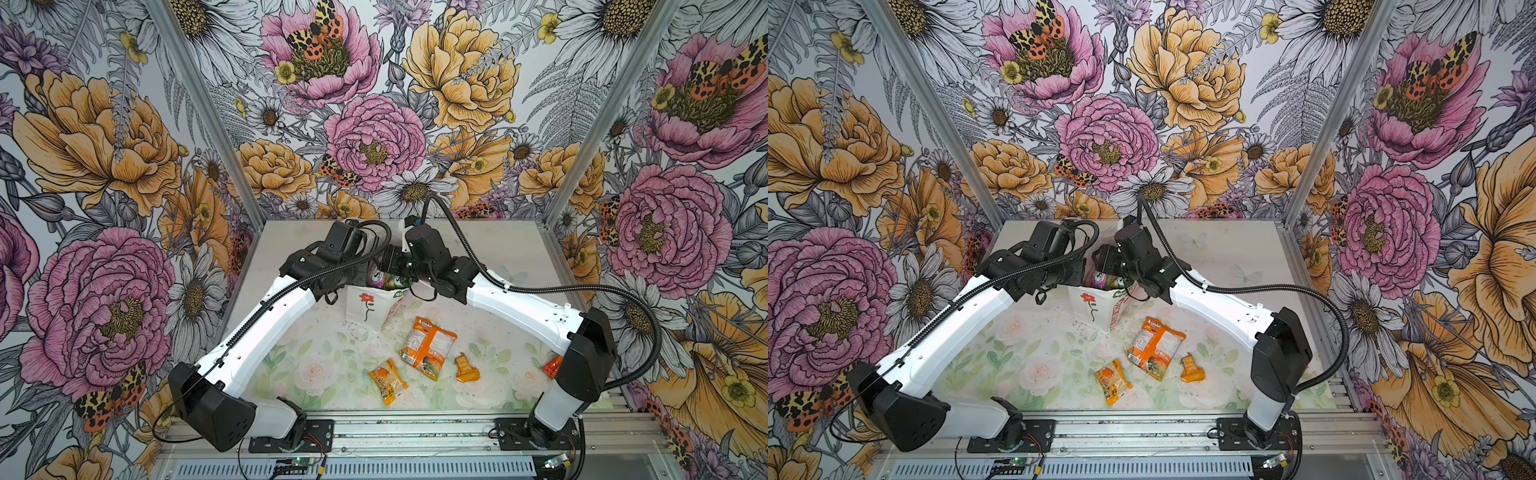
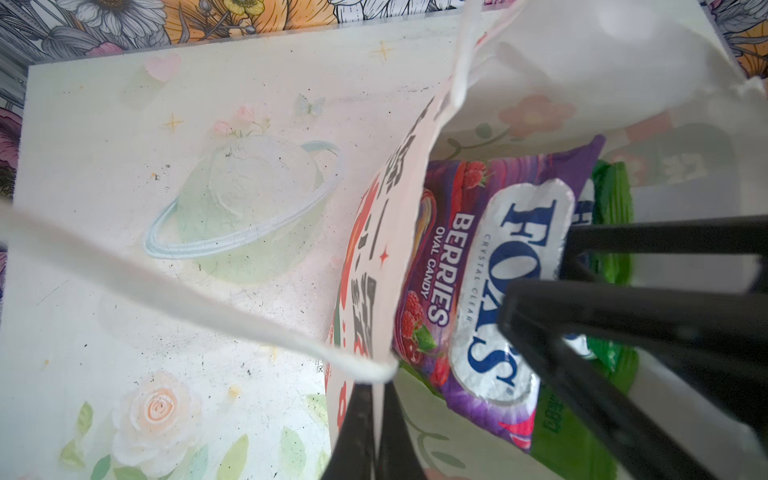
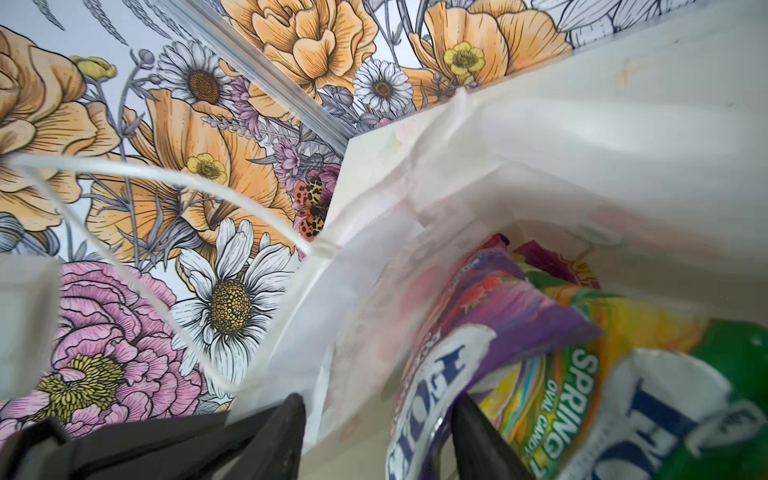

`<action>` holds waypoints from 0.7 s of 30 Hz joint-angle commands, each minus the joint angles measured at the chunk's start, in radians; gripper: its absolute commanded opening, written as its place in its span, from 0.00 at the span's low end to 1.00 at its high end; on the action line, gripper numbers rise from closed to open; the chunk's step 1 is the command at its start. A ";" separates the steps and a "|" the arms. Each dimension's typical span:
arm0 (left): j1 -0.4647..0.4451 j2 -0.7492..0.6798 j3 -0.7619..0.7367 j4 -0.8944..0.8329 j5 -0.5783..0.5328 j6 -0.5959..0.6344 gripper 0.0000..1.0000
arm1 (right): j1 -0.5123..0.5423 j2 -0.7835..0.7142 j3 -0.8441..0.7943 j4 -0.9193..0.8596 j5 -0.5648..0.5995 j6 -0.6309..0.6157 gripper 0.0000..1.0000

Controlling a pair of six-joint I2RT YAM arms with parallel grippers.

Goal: Place the snacks into the paper bag
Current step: 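Lower the Berries bag into the paper bag and open the right gripper, then withdraw the right gripper and move it down to the orange Fox's Fruits bag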

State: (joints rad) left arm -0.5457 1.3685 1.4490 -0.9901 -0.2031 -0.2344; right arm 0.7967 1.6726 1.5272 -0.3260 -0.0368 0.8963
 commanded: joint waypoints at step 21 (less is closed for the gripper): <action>0.000 -0.026 0.007 0.068 -0.070 0.014 0.00 | -0.040 -0.518 -0.405 -0.127 0.216 -0.311 0.62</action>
State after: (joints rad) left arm -0.5457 1.3685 1.4490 -0.9905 -0.2272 -0.2340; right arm 0.7616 1.1931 1.1870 -0.4183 0.1333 0.6670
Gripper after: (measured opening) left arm 0.048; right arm 0.620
